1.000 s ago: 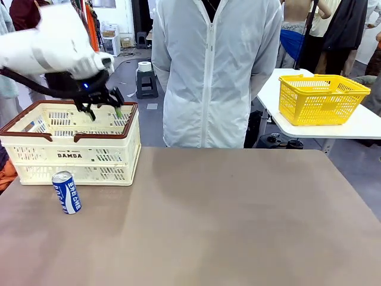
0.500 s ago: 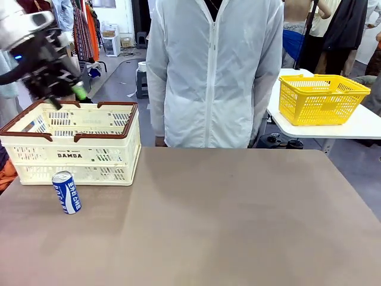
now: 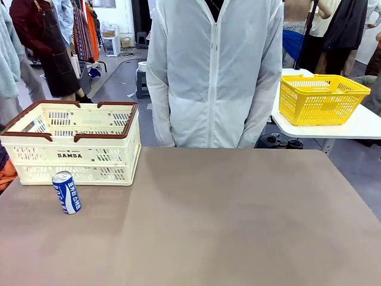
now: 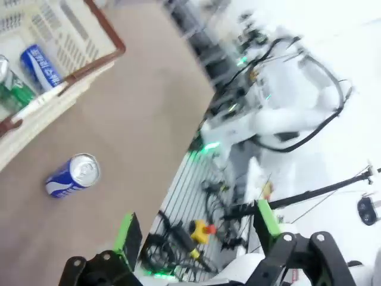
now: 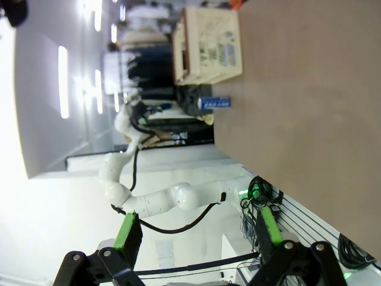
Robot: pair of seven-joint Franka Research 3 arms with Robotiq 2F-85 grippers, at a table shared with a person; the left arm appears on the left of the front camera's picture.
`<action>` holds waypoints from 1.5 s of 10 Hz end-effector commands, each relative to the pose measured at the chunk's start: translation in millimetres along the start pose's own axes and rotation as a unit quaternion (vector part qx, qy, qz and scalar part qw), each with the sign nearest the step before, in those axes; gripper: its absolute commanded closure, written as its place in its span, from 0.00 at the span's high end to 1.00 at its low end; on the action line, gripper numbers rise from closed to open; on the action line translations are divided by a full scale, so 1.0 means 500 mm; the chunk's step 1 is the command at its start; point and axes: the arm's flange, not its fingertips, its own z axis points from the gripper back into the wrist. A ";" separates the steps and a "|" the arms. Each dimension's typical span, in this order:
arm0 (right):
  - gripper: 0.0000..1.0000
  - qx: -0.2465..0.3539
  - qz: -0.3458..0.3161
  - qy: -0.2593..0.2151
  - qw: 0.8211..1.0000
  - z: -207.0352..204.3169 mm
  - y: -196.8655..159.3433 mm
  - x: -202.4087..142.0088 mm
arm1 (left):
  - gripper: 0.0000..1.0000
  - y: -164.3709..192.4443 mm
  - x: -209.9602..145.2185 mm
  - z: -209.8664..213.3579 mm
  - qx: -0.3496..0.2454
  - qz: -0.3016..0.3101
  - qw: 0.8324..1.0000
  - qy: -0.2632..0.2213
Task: Place the drinks into the Shopping basket.
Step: Pick up one drink and place it into the Shopping basket.
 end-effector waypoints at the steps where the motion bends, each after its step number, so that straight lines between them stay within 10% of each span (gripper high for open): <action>1: 1.00 -0.002 -0.007 0.004 1.000 0.003 0.009 -0.002 | 1.00 0.064 -0.053 0.004 -0.061 0.002 0.996 -0.065; 2: 1.00 -0.002 -0.007 0.004 1.000 0.003 0.009 -0.002 | 1.00 0.089 -0.029 -0.016 -0.043 0.069 0.994 -0.067; 3: 1.00 -0.002 -0.007 0.004 1.000 0.003 0.009 -0.002 | 1.00 0.036 -0.064 0.024 -0.035 0.000 0.998 -0.044; 15: 1.00 -0.002 -0.007 0.004 1.000 0.003 0.009 -0.002 | 1.00 0.036 -0.064 0.024 -0.035 0.000 0.998 -0.044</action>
